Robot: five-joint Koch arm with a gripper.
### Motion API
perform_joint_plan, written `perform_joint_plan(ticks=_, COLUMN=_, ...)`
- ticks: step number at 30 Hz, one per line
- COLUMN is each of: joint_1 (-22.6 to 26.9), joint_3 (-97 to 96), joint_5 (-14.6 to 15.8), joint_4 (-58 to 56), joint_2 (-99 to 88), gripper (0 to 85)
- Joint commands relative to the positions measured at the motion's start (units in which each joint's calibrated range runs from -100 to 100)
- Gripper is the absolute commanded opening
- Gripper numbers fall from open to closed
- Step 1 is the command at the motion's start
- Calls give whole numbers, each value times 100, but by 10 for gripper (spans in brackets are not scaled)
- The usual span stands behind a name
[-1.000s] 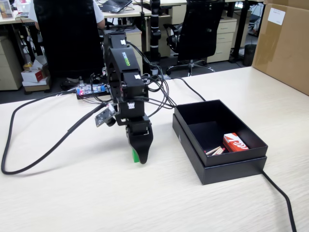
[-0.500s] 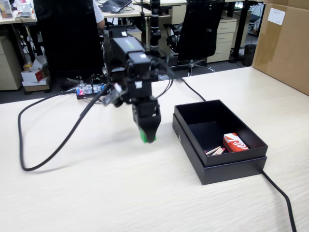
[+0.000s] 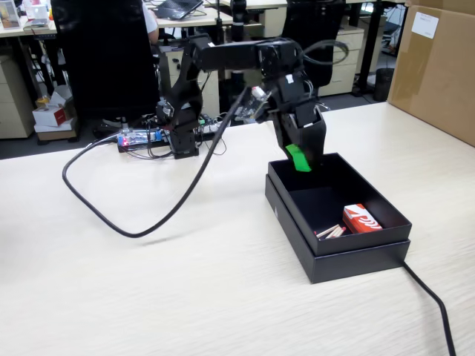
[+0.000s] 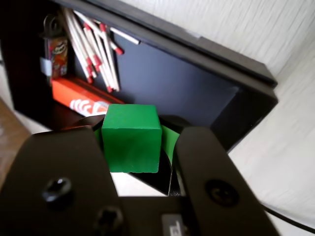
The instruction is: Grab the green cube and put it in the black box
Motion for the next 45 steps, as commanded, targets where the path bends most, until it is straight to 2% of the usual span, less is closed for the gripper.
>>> perform_joint_plan(ticks=1, joint_1=39, joint_3=587, joint_5=20, joint_4=2, joint_2=276, gripper=9)
perform_joint_plan(ticks=16, joint_1=78, joint_3=53, joint_5=78, joint_4=10, joint_2=1377, gripper=13)
perform_joint_plan(ticks=21, joint_1=78, joint_3=-210, joint_5=78, joint_4=54, joint_2=1503, gripper=132)
perform_joint_plan(ticks=24, joint_1=68, joint_3=-210, joint_5=73, joint_4=88, joint_2=1538, gripper=141)
perform_joint_plan(ticks=29, joint_1=49, joint_3=-247, joint_5=68, joint_4=123, joint_2=1056, gripper=382)
perform_joint_plan(ticks=30, joint_1=49, joint_3=-247, joint_5=68, joint_4=123, joint_2=930, gripper=408)
perform_joint_plan(ticks=36, joint_1=5, joint_3=-120, joint_5=83, joint_4=123, joint_2=-183, gripper=420)
perform_joint_plan(ticks=39, joint_1=-88, joint_3=-102, joint_5=103, joint_4=123, joint_2=-1159, gripper=464)
perform_joint_plan(ticks=45, joint_1=-547, joint_3=-528, joint_5=-59, joint_4=123, joint_2=-3270, gripper=468)
